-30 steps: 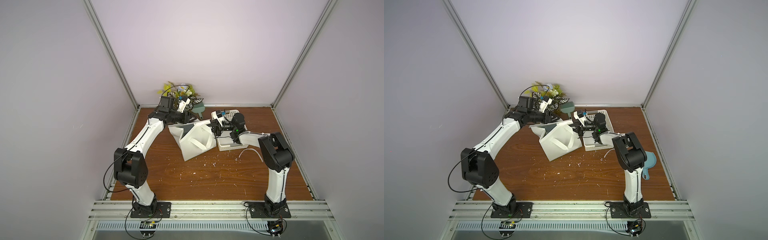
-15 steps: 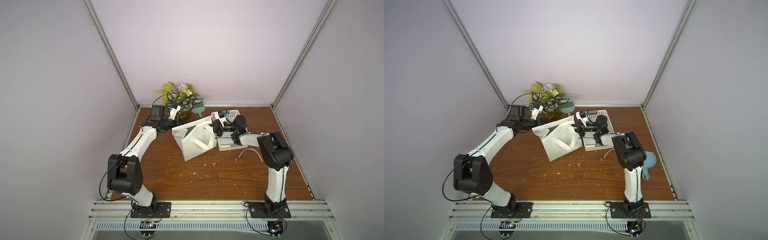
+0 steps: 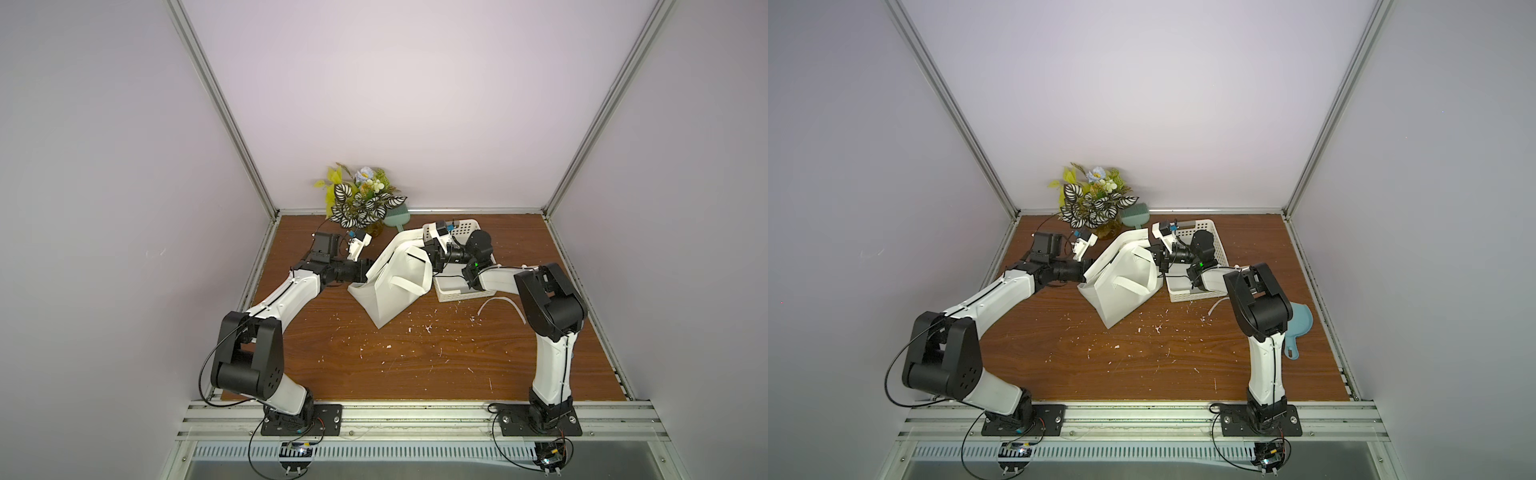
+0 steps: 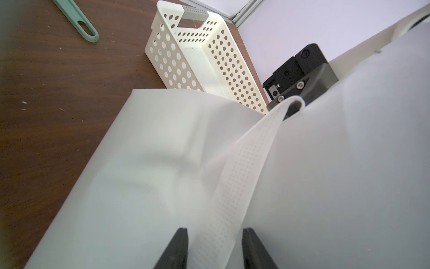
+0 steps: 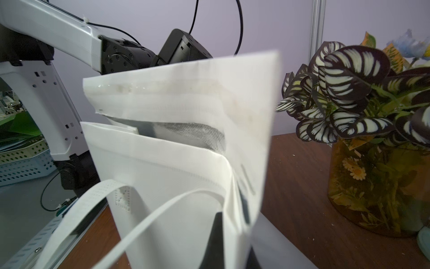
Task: Place the ice pack in the delivery bag
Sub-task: Close the delivery bag at the center of the board.
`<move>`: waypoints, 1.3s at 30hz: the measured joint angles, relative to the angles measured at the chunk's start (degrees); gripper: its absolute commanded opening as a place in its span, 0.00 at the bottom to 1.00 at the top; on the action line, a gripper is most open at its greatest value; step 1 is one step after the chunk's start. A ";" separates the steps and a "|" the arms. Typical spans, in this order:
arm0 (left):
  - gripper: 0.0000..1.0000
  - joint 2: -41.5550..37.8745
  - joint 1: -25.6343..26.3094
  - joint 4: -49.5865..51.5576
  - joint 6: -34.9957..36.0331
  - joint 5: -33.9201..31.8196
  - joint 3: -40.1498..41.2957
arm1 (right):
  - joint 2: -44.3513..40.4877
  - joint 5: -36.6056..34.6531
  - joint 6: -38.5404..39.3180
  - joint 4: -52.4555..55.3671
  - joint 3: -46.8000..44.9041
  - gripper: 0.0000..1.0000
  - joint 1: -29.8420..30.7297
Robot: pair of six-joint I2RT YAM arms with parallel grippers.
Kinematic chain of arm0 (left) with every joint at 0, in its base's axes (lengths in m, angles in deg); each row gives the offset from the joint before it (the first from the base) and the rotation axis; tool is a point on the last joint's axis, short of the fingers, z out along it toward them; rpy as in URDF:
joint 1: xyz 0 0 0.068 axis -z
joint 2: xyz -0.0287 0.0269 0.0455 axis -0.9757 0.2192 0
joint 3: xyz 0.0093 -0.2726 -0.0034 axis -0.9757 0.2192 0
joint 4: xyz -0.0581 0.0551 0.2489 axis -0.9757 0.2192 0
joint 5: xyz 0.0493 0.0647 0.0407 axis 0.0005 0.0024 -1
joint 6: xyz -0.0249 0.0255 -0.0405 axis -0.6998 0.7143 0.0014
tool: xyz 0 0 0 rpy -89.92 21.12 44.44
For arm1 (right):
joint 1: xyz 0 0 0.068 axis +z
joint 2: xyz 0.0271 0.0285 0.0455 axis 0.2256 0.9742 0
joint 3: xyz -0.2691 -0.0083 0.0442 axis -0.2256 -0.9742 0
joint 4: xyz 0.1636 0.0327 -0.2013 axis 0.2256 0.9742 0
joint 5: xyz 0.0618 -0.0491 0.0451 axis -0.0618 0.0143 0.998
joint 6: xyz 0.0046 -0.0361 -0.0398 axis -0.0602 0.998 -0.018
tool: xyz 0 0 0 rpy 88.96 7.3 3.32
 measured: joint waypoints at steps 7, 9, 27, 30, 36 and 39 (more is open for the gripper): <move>0.47 -0.07 -3.93 1.88 -0.35 -6.29 -8.63 | 0.00 -0.11 0.04 -0.37 0.00 0.00 -0.07; 0.48 0.33 -4.79 1.88 -0.63 -7.67 -12.79 | 0.00 -0.15 0.28 -0.31 0.00 0.00 -0.07; 0.54 12.72 3.32 10.47 4.28 -5.40 -32.94 | -0.37 -0.87 2.43 2.10 0.02 0.00 -0.04; 0.53 12.74 3.76 11.19 4.79 -5.53 -32.96 | -0.39 -1.03 2.54 2.38 0.02 0.00 -0.02; 0.55 13.35 4.98 12.98 5.99 -5.57 -33.79 | -0.44 -1.42 2.97 3.15 0.02 0.00 0.00; 0.56 13.44 6.40 13.62 6.47 -5.57 -33.79 | -0.46 -1.44 3.17 3.34 0.02 0.00 0.02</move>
